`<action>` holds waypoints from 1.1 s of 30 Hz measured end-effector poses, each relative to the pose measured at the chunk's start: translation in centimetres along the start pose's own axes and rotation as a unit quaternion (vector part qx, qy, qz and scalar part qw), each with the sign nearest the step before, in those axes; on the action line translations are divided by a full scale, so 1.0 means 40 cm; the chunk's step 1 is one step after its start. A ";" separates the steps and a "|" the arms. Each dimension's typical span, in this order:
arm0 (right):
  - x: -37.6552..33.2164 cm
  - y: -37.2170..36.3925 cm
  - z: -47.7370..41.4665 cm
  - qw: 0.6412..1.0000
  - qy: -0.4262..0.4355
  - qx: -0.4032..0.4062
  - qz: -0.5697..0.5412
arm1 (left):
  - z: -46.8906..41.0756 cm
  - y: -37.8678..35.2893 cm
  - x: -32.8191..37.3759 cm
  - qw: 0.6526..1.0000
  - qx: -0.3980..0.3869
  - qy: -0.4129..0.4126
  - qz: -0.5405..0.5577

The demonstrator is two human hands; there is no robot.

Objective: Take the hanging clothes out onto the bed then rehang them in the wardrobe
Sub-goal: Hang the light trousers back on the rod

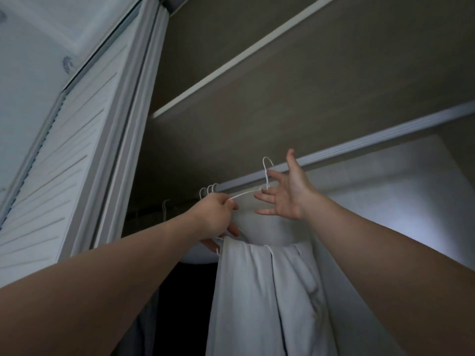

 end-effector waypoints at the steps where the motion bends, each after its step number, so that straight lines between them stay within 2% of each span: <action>1: 0.014 0.012 -0.003 1.000 -0.002 -0.003 -0.004 | -0.007 -0.011 -0.005 1.000 -0.009 0.006 0.000; 4: 0.049 0.042 -0.013 1.000 -0.011 -0.022 -0.013 | -0.018 -0.032 -0.022 0.999 -0.033 0.023 -0.008; 7: 0.067 0.060 -0.030 0.999 -0.015 -0.044 -0.010 | -0.025 -0.023 -0.021 0.999 -0.018 0.022 -0.022; 8: 0.069 0.065 -0.036 0.999 -0.015 -0.039 0.022 | -0.027 -0.014 -0.016 0.999 -0.008 0.014 -0.029; 10: 0.060 0.083 -0.042 0.986 0.012 0.006 0.165 | -0.032 -0.002 0.004 0.997 0.011 -0.016 -0.071; 12: 0.018 0.103 -0.034 0.929 0.113 0.084 0.341 | -0.034 0.005 0.032 0.982 0.033 -0.060 -0.177; 14: -0.020 0.118 -0.006 0.833 0.237 0.170 0.470 | -0.033 0.004 0.058 0.939 0.047 -0.097 -0.325; 15: -0.024 0.122 0.009 0.783 0.272 0.205 0.521 | -0.033 0.003 0.062 0.918 0.049 -0.102 -0.381; 16: -0.016 0.123 0.015 0.738 0.279 0.228 0.571 | -0.032 0.003 0.060 0.902 0.046 -0.098 -0.417; 17: 0.005 0.128 0.009 0.712 0.252 0.234 0.612 | -0.032 0.005 0.056 0.893 0.042 -0.093 -0.438; 18: 0.036 0.135 -0.006 0.712 0.200 0.221 0.636 | -0.030 0.005 0.052 0.886 0.040 -0.090 -0.452; 20: 0.115 0.146 -0.040 0.747 0.099 0.156 0.638 | -0.024 0.001 0.050 0.875 0.042 -0.092 -0.473; 21: 0.147 0.145 -0.051 0.760 0.079 0.129 0.632 | -0.023 -0.001 0.050 0.872 0.045 -0.093 -0.478; 33: 0.237 0.108 -0.150 0.849 0.111 0.078 0.511 | -0.078 0.022 -0.013 0.849 0.064 -0.078 -0.519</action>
Point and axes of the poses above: each hand's wrist, its own z-axis away from the middle knuckle, its own y-axis out of the back of the hand, x = y × z, the point moved 9 cm from there along -z, towards the middle knuckle, and after that the axes turned 8 degrees about -x, right-handed, at the moved point
